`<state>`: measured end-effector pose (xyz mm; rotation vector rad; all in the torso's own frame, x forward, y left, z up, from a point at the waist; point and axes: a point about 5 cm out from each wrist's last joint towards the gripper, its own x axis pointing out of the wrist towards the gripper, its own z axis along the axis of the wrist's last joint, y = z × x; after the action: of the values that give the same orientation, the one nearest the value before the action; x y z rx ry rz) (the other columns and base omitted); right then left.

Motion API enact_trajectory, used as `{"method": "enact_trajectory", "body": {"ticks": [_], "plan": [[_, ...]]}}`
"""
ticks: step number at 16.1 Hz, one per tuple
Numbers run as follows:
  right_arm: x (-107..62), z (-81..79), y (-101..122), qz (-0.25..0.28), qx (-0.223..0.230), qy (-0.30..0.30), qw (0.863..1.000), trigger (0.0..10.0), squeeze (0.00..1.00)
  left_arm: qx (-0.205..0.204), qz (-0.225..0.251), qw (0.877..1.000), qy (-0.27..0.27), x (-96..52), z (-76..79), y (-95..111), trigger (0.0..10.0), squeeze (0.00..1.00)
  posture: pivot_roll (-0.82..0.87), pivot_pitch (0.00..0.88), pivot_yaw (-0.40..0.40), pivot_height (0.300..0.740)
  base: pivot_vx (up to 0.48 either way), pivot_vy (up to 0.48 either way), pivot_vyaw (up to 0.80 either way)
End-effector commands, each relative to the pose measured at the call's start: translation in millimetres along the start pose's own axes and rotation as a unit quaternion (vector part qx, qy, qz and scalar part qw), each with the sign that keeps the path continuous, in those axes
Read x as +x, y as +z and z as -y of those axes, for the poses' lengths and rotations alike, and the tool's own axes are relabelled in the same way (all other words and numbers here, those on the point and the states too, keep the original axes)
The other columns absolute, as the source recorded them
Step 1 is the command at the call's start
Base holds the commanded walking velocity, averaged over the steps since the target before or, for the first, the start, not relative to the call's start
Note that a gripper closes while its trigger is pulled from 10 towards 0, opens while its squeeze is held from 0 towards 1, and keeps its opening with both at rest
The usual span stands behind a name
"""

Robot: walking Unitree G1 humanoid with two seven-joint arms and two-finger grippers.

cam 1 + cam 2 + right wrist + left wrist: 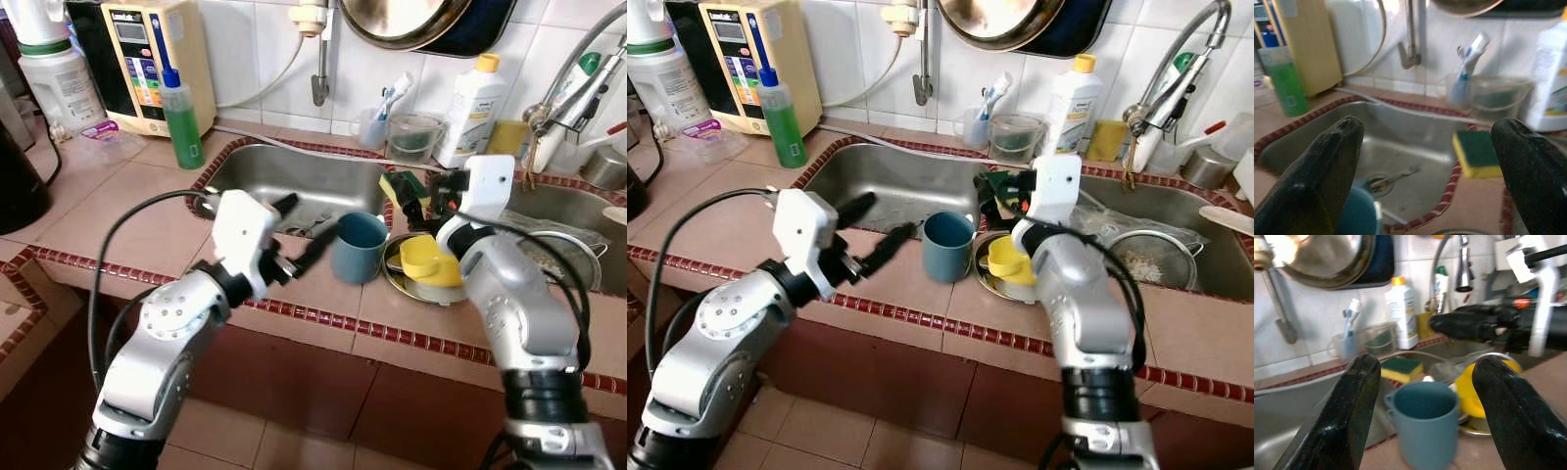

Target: Kitchen organization

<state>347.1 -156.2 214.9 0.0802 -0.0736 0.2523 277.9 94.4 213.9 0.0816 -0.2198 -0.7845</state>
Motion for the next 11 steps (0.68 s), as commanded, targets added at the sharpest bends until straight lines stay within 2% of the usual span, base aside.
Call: {"method": "enact_trajectory", "body": {"ticks": [1, 2, 5, 8, 11], "plan": [[1.6, 2.9, 2, -0.012, -0.005, 0.006, 1.0, 10.0, 0.0, -0.001, 0.002, 1.0, -0.023, -1.0, 7.1, 2, 10.0, 0.0, -0.12, 0.021, 0.002, 0.74, 0.0, 0.0, 0.0], [2.5, 5.3, 0, -0.036, 0.004, 0.011, 0.999, 10.0, 0.0, 0.001, -0.004, 0.999, -0.038, -2.4, 12.4, 1, 10.0, 0.0, -0.12, 0.018, -0.001, 0.74, 0.0, 0.0, 0.0], [4.7, 9.7, -5, -0.092, 0.022, 0.03, 0.995, 10.0, 0.0, 0.011, -0.01, 0.999, -0.044, -2.2, 15.2, -2, 10.0, 0.0, -0.11, 0.019, -0.004, 0.74, 0.0, 0.0, 0.0], [6.4, 9.8, -6, -0.128, 0.022, 0.067, 0.989, 10.0, 0.0, 0.008, -0.009, 0.999, -0.035, -2.3, 13.7, -1, 10.0, 0.0, -0.11, 0.033, -0.011, 0.74, 0.0, 0.0, 0.0], [6.9, 15.2, -15, -0.158, 0.045, 0.079, 0.983, 10.0, 0.0, 0.008, -0.007, 1.0, -0.021, -2.9, 13.2, -1, 10.0, 0.0, -0.11, 0.041, -0.02, 0.74, 0.0, 0.0, 0.0]]}}
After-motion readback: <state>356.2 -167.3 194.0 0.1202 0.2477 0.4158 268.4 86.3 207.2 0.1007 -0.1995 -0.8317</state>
